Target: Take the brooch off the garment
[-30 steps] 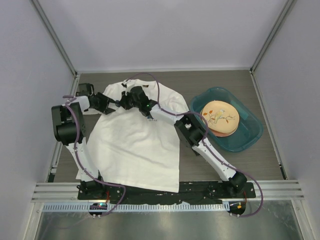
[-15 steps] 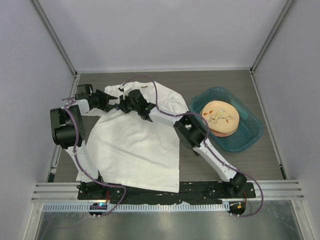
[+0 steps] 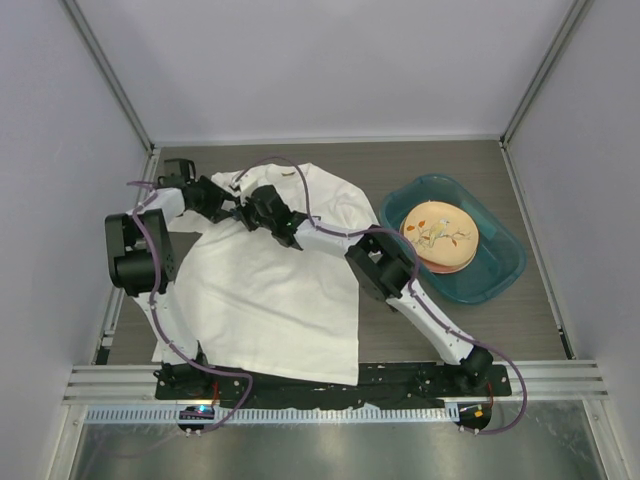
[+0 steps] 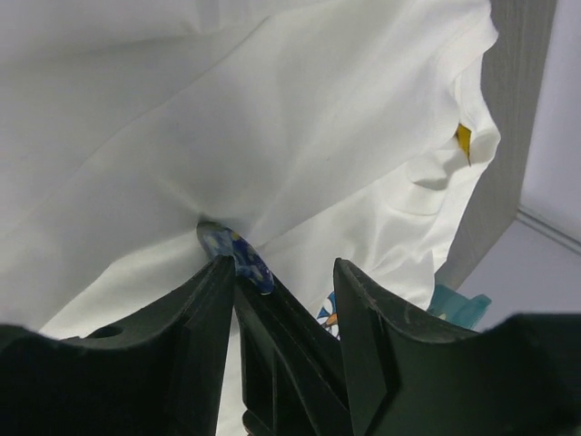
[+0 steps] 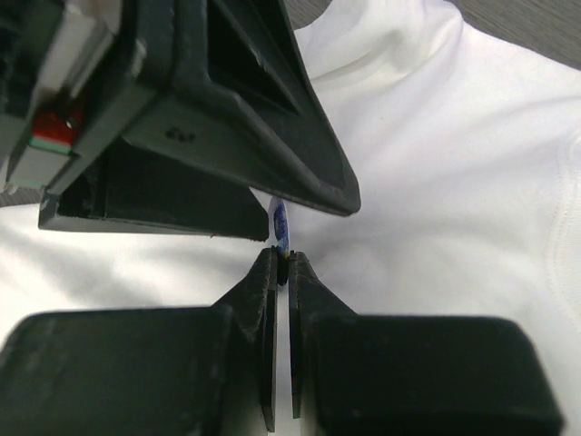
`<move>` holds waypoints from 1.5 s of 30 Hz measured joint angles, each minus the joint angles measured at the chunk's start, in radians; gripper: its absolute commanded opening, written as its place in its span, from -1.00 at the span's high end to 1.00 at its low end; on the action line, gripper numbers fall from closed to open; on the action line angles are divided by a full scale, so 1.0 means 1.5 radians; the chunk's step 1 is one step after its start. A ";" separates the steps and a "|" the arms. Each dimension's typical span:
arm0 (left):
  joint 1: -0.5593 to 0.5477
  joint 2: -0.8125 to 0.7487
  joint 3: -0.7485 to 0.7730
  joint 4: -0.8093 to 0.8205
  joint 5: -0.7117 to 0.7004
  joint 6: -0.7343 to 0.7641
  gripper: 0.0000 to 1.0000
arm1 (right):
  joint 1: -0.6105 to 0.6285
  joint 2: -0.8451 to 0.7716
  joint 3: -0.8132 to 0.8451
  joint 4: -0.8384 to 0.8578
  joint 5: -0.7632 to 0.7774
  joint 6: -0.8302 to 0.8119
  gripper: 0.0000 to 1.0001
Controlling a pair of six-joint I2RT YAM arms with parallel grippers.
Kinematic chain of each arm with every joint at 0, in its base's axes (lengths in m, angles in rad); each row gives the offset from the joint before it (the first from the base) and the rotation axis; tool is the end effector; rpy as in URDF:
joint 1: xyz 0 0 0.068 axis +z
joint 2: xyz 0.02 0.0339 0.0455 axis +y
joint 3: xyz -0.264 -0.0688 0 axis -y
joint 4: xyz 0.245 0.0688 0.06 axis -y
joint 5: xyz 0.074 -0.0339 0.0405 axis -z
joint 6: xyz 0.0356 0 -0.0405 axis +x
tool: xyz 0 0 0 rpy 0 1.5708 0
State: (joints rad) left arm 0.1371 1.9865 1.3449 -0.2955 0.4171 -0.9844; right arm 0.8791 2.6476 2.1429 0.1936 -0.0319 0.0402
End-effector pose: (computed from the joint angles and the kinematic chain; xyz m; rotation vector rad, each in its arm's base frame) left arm 0.4199 0.0434 0.1706 -1.2313 2.3003 -0.8530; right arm 0.3820 0.4630 0.1392 -0.8088 1.7585 0.6535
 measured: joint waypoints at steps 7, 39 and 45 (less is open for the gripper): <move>-0.018 0.008 0.025 -0.056 -0.028 0.042 0.51 | 0.015 -0.002 0.000 -0.001 0.051 -0.041 0.94; -0.113 0.031 0.098 -0.137 -0.113 0.239 1.00 | -0.095 -0.147 -0.152 0.041 -0.041 0.253 0.52; -0.112 0.031 0.098 -0.135 -0.108 0.241 0.96 | -0.089 -0.107 -0.134 0.012 -0.055 0.307 0.58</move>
State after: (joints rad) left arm -0.0307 2.0331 1.4918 -0.4984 0.2546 -0.6231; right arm 0.7464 2.4878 1.9419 0.2111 -0.1139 0.5007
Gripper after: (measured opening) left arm 0.015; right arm 0.214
